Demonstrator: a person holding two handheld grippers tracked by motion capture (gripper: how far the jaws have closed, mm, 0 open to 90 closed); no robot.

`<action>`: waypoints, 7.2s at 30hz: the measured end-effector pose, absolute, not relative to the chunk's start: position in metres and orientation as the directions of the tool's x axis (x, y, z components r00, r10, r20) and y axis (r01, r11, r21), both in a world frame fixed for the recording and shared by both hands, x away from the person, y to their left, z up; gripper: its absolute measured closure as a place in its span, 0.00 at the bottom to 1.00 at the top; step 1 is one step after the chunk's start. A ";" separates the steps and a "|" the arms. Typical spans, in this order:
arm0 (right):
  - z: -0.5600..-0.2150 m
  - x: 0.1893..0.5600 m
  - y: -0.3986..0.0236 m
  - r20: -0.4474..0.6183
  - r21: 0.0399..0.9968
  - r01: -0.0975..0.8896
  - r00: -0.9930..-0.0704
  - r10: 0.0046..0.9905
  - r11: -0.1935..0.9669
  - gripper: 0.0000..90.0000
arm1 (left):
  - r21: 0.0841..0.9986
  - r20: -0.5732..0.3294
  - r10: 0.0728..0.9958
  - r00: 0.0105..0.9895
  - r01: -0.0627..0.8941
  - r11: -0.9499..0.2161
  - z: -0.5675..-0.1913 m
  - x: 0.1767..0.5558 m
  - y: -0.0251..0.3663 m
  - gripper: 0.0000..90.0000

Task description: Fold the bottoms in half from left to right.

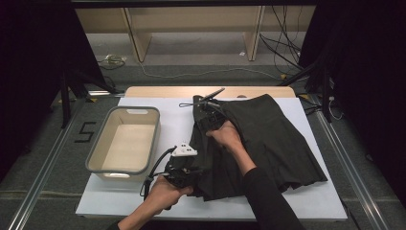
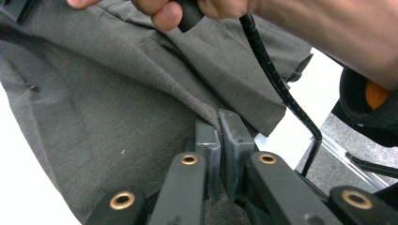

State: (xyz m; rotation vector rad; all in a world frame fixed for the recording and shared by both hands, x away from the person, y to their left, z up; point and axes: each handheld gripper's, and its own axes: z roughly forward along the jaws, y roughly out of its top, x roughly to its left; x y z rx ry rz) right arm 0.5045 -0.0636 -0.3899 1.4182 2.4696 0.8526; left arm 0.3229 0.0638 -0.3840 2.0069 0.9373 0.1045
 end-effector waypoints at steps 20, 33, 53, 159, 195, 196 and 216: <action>-0.340 0.508 -0.117 0.130 0.571 0.736 -0.517 0.846 0.363 0.96 | 0.805 -0.259 0.566 0.782 0.499 -0.321 -0.348 0.335 0.009 0.95; -0.319 0.511 -0.176 0.130 0.565 0.758 -0.472 0.872 0.326 0.96 | 0.824 -0.283 0.511 0.811 0.479 -0.304 -0.333 0.344 -0.034 0.94; -0.308 0.513 -0.254 0.136 0.575 0.781 -0.384 0.913 0.243 0.96 | 0.825 -0.298 0.468 0.832 0.471 -0.312 -0.325 0.357 -0.091 0.91; -0.414 0.511 -0.361 -0.035 0.485 0.863 -0.142 0.989 0.141 0.71 | 0.646 -0.374 0.474 0.797 0.591 -0.483 -0.434 0.359 -0.061 0.67; -0.449 0.402 -0.393 0.075 0.450 0.870 -0.259 0.963 0.199 1.00 | 0.659 -0.273 0.660 0.700 0.636 -0.402 -0.426 0.398 0.000 0.37; -0.449 0.401 -0.394 0.070 0.453 0.870 -0.254 0.965 0.196 1.00 | 0.656 -0.272 0.662 0.698 0.638 -0.403 -0.427 0.398 0.000 0.37; -0.453 0.399 -0.400 0.141 0.471 0.873 -0.215 0.966 0.125 0.96 | 0.625 -0.299 0.681 0.668 0.677 -0.390 -0.439 0.403 -0.001 0.30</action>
